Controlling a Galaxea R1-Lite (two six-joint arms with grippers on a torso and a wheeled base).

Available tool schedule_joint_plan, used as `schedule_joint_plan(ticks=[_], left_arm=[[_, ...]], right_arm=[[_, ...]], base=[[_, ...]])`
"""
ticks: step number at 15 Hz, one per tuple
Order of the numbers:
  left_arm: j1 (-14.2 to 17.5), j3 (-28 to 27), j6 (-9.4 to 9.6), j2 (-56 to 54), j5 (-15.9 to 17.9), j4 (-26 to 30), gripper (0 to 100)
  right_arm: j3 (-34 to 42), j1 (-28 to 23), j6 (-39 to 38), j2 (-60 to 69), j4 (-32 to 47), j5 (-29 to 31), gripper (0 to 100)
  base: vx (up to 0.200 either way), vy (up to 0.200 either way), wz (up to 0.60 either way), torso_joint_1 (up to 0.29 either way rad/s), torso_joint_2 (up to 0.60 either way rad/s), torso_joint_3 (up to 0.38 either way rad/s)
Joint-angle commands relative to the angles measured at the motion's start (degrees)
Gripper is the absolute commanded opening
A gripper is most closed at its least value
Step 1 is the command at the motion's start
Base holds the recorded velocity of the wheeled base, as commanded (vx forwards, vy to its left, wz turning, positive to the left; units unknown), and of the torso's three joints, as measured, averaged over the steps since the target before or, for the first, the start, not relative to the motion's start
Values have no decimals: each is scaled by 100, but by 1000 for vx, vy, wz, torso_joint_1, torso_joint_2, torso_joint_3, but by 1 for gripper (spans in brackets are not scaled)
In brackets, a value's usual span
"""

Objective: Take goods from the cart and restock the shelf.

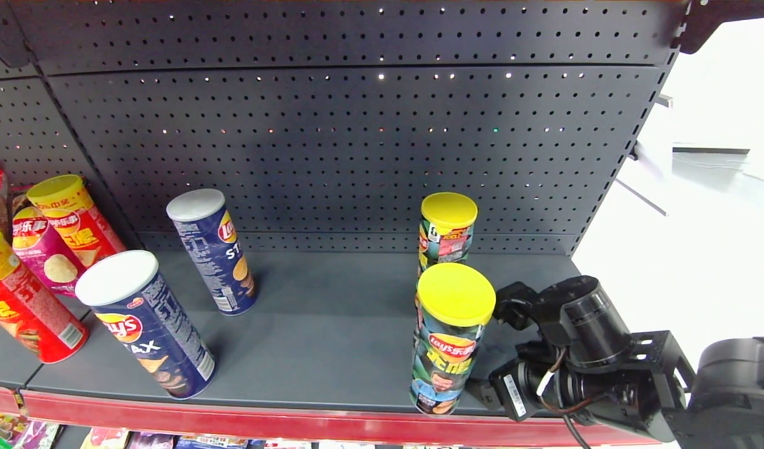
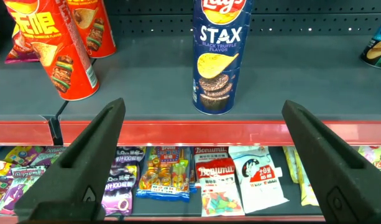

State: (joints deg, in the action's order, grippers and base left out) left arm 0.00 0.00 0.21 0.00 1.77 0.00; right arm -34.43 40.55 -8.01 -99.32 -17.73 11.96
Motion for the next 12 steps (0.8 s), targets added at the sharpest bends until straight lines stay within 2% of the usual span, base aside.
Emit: schedule_joint_plan(ticks=[1,4,12], left_arm=[[0,0,-3,0,-1,0,100],[0,0,6,0,-1,0,100],[0,0,6,0,-1,0,100]], right_arm=[[15,-3,1,0,-3,-1,100],[41,-354,10,466,-3,-1,100],[1184,-794,19,2443,-3,-9,100]], base=[[0,0,0,0,0,0],[0,0,0,0,0,0],[0,0,0,0,0,0]])
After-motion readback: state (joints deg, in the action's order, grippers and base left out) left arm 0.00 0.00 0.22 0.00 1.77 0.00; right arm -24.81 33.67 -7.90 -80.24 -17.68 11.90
